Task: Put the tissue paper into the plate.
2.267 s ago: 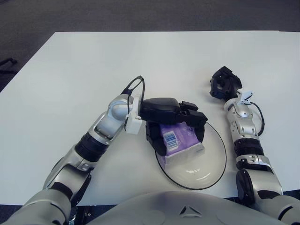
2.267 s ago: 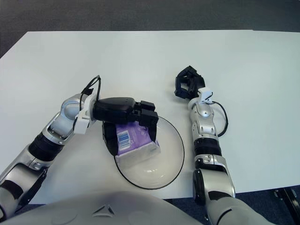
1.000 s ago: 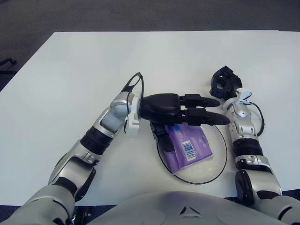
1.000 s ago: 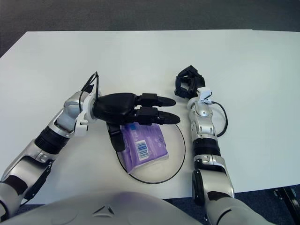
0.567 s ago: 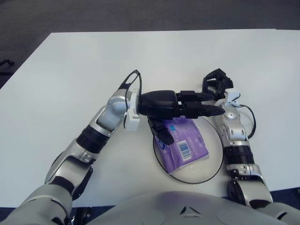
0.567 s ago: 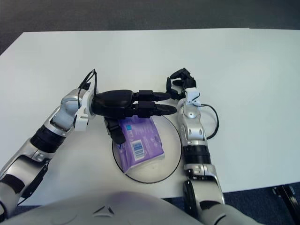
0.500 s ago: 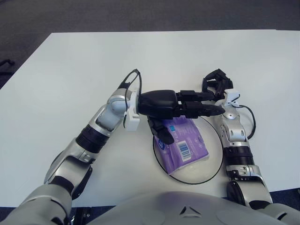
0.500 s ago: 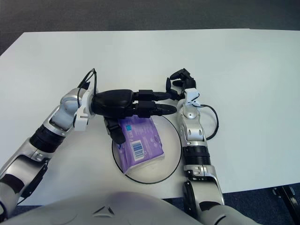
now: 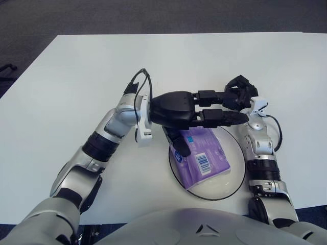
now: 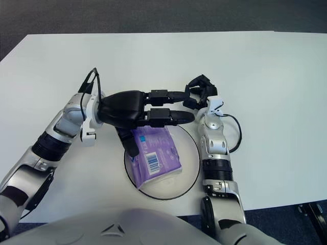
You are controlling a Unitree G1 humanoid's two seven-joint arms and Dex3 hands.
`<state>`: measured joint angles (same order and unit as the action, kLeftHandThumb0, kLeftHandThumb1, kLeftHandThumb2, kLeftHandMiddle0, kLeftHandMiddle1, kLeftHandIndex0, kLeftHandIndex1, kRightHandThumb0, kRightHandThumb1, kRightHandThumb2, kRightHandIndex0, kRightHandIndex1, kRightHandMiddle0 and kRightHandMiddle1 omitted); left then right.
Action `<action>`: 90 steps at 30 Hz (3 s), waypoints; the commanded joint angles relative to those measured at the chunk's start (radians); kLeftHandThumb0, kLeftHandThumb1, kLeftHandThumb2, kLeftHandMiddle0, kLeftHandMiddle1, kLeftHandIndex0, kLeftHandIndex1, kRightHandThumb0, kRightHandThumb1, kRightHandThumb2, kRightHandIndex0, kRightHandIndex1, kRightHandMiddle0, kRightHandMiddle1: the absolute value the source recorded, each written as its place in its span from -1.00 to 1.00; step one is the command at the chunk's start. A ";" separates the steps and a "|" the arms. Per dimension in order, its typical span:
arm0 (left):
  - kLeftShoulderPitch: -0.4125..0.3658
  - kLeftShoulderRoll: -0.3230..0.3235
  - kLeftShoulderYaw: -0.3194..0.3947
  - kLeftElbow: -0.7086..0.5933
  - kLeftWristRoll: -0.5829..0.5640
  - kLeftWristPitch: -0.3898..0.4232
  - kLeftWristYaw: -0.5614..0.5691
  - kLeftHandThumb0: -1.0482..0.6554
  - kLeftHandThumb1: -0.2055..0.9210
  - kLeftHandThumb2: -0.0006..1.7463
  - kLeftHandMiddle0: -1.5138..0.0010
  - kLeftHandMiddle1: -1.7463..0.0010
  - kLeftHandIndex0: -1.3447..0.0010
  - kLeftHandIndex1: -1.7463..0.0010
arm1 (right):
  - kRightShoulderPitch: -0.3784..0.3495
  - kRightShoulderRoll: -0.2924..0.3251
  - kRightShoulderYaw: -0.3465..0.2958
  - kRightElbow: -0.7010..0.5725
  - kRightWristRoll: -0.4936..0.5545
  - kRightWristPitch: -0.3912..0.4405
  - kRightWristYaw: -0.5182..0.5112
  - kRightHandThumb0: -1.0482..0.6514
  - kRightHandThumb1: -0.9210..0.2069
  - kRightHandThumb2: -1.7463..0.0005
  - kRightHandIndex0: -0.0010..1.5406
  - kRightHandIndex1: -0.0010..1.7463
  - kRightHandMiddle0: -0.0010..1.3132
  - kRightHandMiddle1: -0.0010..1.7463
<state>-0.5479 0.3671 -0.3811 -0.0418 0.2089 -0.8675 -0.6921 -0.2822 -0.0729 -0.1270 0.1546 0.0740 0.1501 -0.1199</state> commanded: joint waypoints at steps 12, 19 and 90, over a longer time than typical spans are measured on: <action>-0.031 0.116 0.049 -0.019 -0.126 0.281 -0.083 -1.00 1.00 -0.24 1.00 1.00 1.00 1.00 | 0.025 -0.068 0.006 0.294 -0.060 -0.107 0.062 -0.30 -0.11 -0.36 0.40 1.00 -0.18 1.00; -0.046 0.125 0.086 0.000 -0.157 0.300 -0.082 -1.00 1.00 -0.35 1.00 1.00 1.00 1.00 | 0.013 -0.065 -0.001 0.341 -0.042 -0.165 0.092 -0.30 -0.10 -0.37 0.50 1.00 -0.18 1.00; 0.363 -0.289 0.526 0.043 -0.322 0.781 0.706 -0.25 0.40 0.13 -0.19 -1.00 0.38 -1.00 | -0.002 -0.071 -0.039 0.466 0.010 -0.338 0.230 -0.28 -0.19 -0.30 0.66 1.00 -0.24 1.00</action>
<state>-0.2501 0.1049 0.1490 0.0338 -0.1374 -0.1617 -0.0325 -0.4005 -0.1811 -0.1668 0.5370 0.0723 -0.2094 0.1134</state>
